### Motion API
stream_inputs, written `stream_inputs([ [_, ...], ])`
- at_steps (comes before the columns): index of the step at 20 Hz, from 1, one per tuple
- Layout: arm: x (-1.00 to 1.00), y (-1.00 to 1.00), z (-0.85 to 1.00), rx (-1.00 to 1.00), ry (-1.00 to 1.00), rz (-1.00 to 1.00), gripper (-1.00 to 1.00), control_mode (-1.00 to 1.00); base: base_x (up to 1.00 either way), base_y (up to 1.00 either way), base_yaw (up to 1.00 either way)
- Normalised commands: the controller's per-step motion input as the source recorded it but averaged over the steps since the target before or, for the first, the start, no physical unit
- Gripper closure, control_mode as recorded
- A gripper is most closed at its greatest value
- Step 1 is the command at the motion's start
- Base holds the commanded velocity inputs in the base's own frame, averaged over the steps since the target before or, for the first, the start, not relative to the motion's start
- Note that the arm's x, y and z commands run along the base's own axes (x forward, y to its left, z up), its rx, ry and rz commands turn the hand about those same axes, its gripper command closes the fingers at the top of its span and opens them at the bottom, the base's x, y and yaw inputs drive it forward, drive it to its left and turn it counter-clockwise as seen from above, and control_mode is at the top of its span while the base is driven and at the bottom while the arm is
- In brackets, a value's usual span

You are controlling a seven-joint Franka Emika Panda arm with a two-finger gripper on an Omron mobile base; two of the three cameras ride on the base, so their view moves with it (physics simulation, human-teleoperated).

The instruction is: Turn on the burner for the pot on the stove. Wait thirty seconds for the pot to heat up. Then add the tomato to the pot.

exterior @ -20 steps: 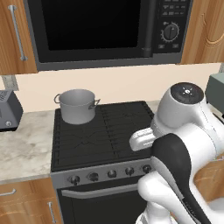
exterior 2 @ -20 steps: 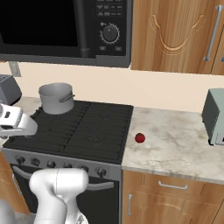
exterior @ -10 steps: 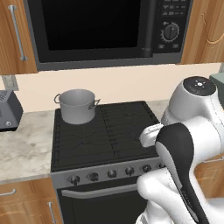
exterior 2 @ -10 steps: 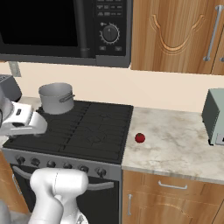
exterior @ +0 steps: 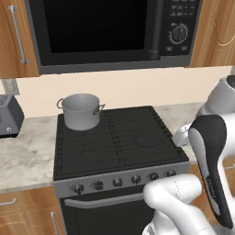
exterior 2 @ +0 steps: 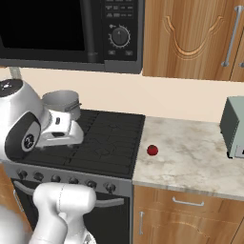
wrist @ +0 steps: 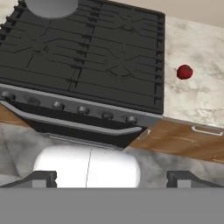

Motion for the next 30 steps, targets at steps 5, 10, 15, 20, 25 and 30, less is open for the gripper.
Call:
stream_inputs([
  [5,0.21,-0.81,0.00,0.03,0.00,0.04,-1.00,-1.00,0.00,0.00,0.00],
  [10,0.36,-0.76,-0.01,0.03,0.00,0.00,-1.00,-1.00,0.00,0.00,0.00],
  [15,0.44,-0.67,-0.09,0.03,0.00,0.00,-1.00,-1.00,0.00,0.00,0.00],
  [20,0.45,-0.50,-0.31,0.01,0.00,0.00,-1.00,-1.00,0.00,0.00,0.00],
  [25,0.52,-0.32,-0.67,0.01,0.01,0.00,-1.00,-1.00,0.00,0.00,0.00],
  [30,0.56,-0.22,-0.57,0.00,0.07,0.00,-1.00,-1.00,0.00,0.00,0.00],
])
